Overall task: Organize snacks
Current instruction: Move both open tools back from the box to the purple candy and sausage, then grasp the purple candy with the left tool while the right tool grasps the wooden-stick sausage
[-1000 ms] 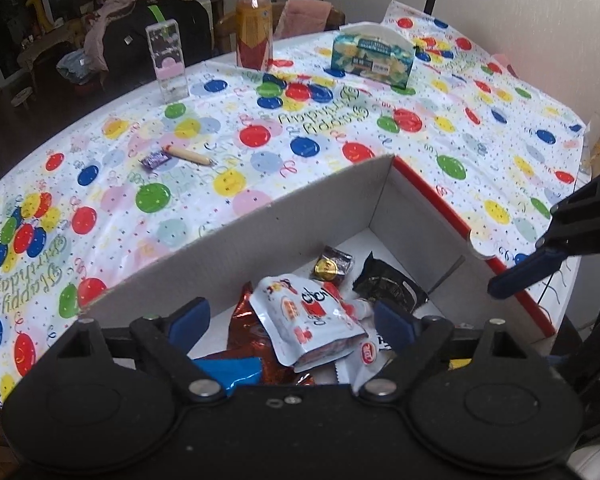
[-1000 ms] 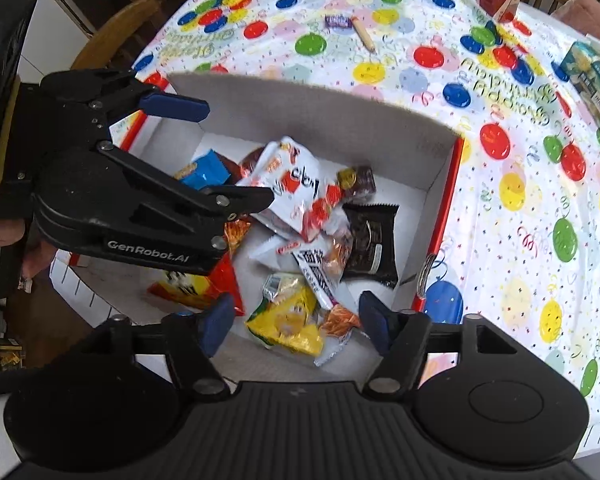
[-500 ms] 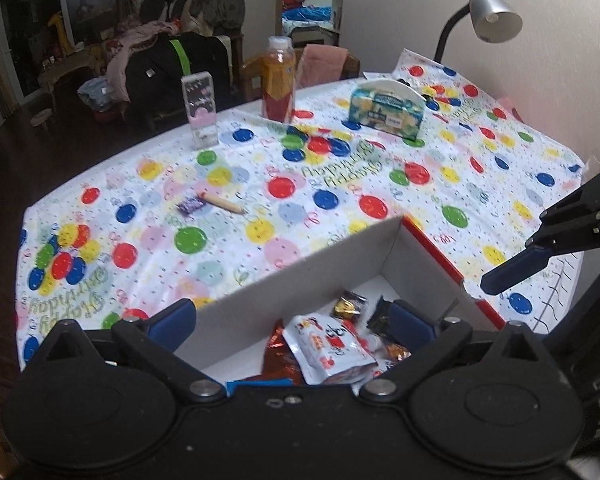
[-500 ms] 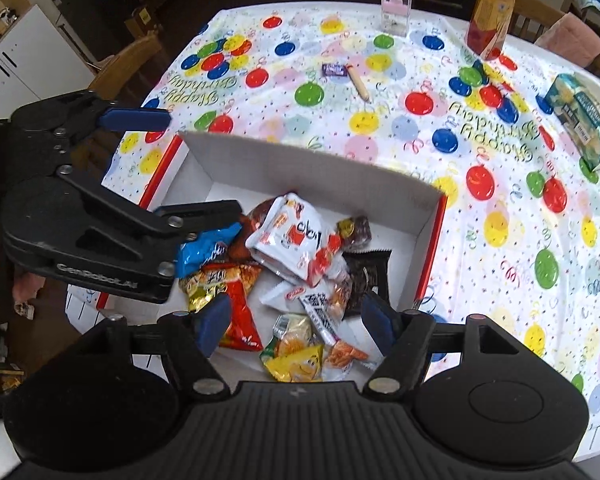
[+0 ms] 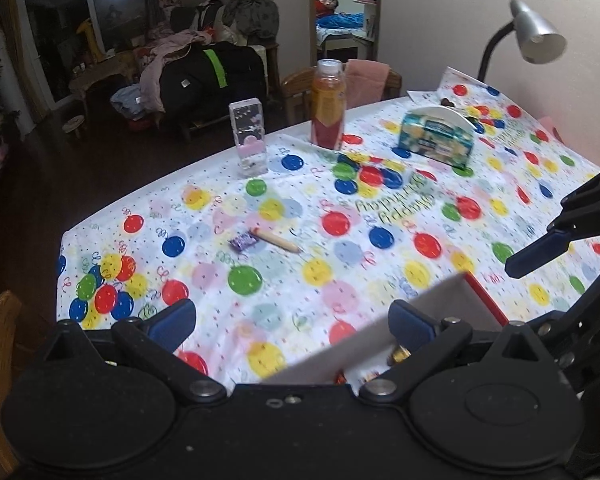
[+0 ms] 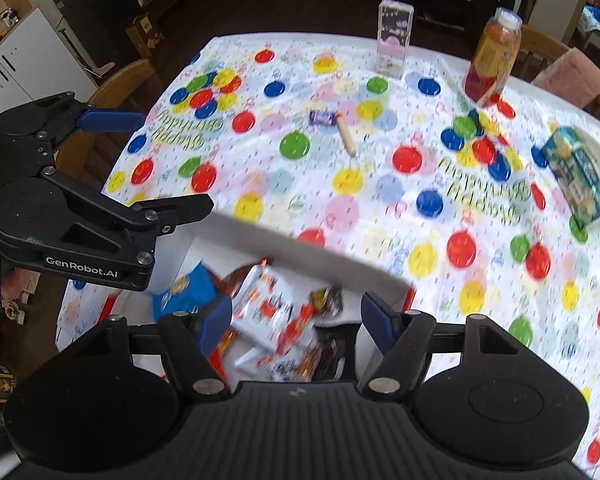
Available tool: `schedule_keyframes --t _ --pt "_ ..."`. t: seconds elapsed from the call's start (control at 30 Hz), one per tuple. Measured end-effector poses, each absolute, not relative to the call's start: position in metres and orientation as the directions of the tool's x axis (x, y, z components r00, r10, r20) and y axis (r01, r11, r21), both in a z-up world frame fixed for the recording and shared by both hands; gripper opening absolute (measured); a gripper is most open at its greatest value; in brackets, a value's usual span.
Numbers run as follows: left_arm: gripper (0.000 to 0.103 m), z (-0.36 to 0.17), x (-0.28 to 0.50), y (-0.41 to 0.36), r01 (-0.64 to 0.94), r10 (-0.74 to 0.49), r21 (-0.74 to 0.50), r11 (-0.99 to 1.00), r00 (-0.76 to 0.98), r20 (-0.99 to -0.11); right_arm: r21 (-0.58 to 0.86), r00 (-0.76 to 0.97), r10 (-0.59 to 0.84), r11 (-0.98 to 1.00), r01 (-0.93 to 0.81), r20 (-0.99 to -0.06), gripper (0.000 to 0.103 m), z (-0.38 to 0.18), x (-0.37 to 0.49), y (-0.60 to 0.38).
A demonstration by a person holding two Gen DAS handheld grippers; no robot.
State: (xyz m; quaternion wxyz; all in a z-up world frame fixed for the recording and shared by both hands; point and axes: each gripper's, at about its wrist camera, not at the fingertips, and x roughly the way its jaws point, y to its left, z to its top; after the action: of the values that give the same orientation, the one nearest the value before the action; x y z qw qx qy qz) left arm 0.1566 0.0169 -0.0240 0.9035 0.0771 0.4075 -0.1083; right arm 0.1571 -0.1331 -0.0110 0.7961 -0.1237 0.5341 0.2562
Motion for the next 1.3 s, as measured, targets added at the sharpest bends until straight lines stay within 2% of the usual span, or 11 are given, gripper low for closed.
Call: schedule_keyframes --t 0.3,0.57,1.13,1.3 --pt "0.102 -0.036 0.216 0.024 0.226 -0.077 0.093 0.970 0.644 -0.761 0.065 0.288 0.264 0.830 -0.554 -0.920 0.071 -0.020 0.223 -0.130" --pt "0.100 -0.067 0.258 0.032 0.221 -0.059 0.099 0.970 0.612 -0.789 0.078 0.246 0.250 0.832 -0.549 -0.937 0.071 -0.055 0.282 -0.128" --pt "0.082 -0.143 0.341 0.044 0.263 -0.067 0.080 0.962 0.507 -0.859 0.057 0.175 0.205 0.790 -0.610 -0.963 0.070 -0.130 0.375 -0.089" --pt "0.076 -0.154 0.363 0.042 0.303 -0.072 0.093 0.948 0.492 -0.867 0.054 0.161 0.203 0.765 -0.641 -0.966 0.066 -0.145 0.391 -0.071"
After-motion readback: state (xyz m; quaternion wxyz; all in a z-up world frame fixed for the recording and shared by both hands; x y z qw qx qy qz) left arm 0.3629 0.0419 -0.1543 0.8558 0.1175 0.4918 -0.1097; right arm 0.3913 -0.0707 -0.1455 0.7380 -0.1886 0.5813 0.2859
